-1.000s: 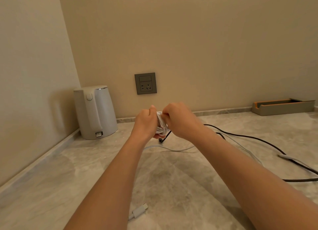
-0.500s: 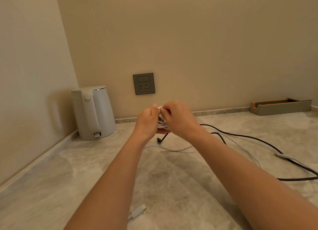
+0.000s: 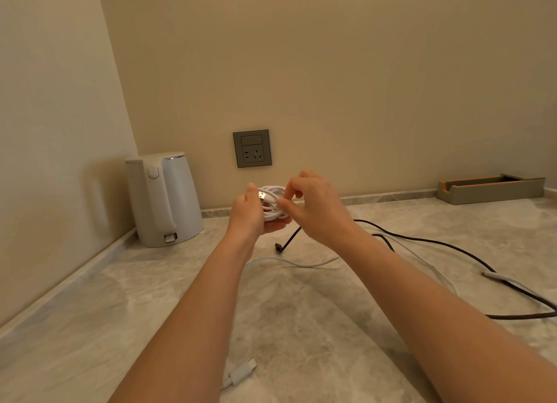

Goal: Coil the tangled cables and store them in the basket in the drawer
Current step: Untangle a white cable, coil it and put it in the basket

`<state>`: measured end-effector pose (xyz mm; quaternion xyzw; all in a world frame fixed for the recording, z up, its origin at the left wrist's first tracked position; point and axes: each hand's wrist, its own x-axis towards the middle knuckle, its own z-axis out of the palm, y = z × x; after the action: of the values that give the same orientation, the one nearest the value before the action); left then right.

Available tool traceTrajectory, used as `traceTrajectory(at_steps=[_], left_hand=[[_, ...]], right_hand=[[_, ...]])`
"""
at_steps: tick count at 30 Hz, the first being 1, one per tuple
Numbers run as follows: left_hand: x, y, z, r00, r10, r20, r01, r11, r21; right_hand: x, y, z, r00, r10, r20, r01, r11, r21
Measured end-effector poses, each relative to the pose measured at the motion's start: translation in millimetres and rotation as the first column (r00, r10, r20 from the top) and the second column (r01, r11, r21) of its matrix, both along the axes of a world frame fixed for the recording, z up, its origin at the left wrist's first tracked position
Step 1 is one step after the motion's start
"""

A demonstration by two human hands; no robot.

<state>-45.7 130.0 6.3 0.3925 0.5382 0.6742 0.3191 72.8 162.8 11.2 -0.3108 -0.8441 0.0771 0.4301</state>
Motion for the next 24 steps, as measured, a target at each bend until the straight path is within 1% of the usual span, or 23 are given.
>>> traceTrajectory(at_steps=[2, 3, 7, 9, 11, 14, 16, 18, 21, 24], left_hand=[[0, 0, -2, 1.000, -0.005, -0.005, 0.005, 1.000, 0.004], [1, 0, -3, 0.999, 0.000, -0.036, 0.001, 1.000, 0.017], [12, 0, -6, 0.988, 0.025, -0.153, -0.012, 0.996, 0.087], [15, 1, -7, 0.986, 0.033, -0.166, -0.016, 0.994, 0.105], [13, 1, -7, 0.991, 0.037, -0.125, -0.023, 0.994, 0.110], [6, 2, -6, 0.998, 0.055, -0.010, -0.054, 0.994, 0.091], [4, 2, -5, 0.996, 0.051, 0.070, -0.057, 0.995, 0.082], [4, 3, -4, 0.993, 0.032, 0.117, -0.041, 0.996, 0.080], [7, 4, -5, 0.991, 0.009, 0.132, -0.023, 0.994, 0.110], [12, 4, -5, 0.995, 0.004, 0.098, -0.018, 0.989, 0.149]], right_hand=[[-4, -1, -2, 1.000, 0.020, 0.009, -0.020, 1.000, -0.018], [-5, 0, -2, 1.000, 0.025, 0.002, -0.025, 0.999, -0.030], [-11, 1, -6, 0.996, -0.034, -0.087, 0.033, 0.999, -0.009], [-12, 2, -7, 0.993, -0.036, -0.115, 0.036, 0.999, -0.003], [-11, 2, -7, 0.989, 0.013, -0.147, -0.014, 1.000, -0.002], [-9, 1, -9, 0.975, 0.108, -0.196, -0.111, 0.994, -0.006], [-9, 2, -13, 0.973, 0.116, -0.201, -0.109, 0.993, 0.043], [-12, 3, -14, 0.969, 0.122, -0.217, -0.104, 0.991, 0.089], [-16, 2, -14, 0.960, 0.122, -0.253, -0.101, 0.990, 0.095], [-16, 0, -14, 0.951, 0.081, -0.299, -0.063, 0.996, 0.069]])
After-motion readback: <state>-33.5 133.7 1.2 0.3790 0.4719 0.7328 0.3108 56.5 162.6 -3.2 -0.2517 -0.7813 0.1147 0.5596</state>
